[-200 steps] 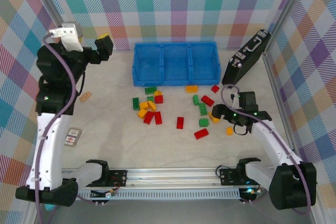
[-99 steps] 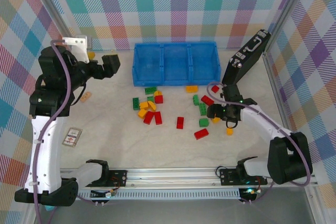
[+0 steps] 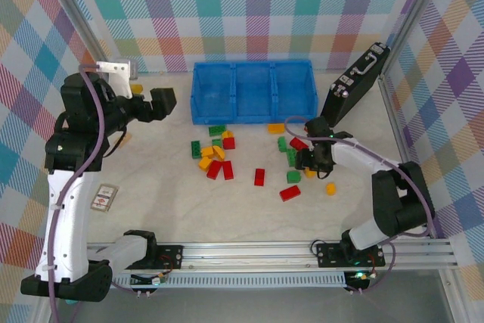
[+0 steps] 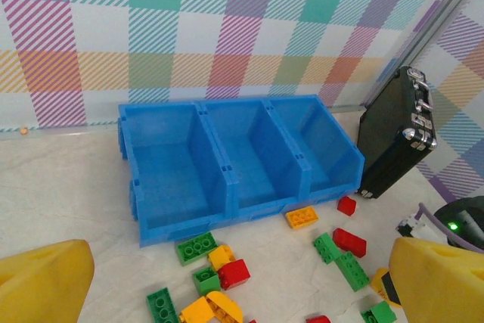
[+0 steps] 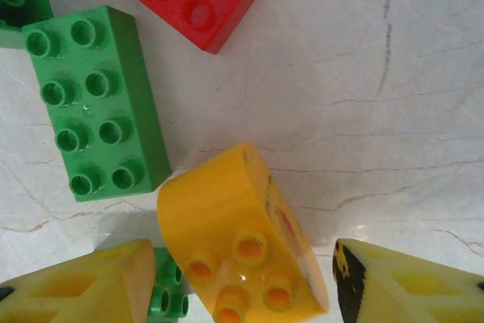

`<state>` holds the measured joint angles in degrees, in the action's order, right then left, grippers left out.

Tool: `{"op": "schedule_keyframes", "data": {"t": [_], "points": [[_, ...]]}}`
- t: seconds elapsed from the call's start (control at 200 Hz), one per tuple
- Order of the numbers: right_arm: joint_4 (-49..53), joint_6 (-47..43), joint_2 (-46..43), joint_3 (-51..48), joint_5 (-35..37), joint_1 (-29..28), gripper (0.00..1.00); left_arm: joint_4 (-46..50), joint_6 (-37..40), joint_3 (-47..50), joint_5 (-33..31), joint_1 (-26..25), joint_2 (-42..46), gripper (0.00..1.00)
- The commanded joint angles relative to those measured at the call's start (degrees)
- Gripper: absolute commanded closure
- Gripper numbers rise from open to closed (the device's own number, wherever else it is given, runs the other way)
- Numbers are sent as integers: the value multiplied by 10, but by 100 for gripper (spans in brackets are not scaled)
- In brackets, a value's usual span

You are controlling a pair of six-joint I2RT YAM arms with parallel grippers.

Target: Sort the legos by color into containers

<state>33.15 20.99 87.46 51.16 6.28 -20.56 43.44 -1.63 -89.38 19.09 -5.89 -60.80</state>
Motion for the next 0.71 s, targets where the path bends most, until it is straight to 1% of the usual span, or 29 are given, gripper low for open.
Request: {"op": "schedule_keyframes", "data": {"t": [0.0, 0.13, 0.29, 0.515, 0.62, 0.7], "points": [[27, 11, 22, 26, 34, -21, 41, 7, 14, 3, -13, -2, 15, 0], [34, 22, 38, 33, 46, -29, 49, 9, 15, 3, -14, -2, 15, 0], [55, 31, 42, 41, 63, -36, 55, 9, 17, 3, -18, -2, 16, 0], [69, 30, 49, 51, 71, -36, 65, 4, 19, 7, -21, -2, 16, 0], [87, 20, 42, 70, 61, -36, 68, 4, 21, 10, -24, -2, 16, 0], [118, 8, 24, 105, 57, -36, 68, 9, 22, 7, -25, -2, 14, 0]]}}
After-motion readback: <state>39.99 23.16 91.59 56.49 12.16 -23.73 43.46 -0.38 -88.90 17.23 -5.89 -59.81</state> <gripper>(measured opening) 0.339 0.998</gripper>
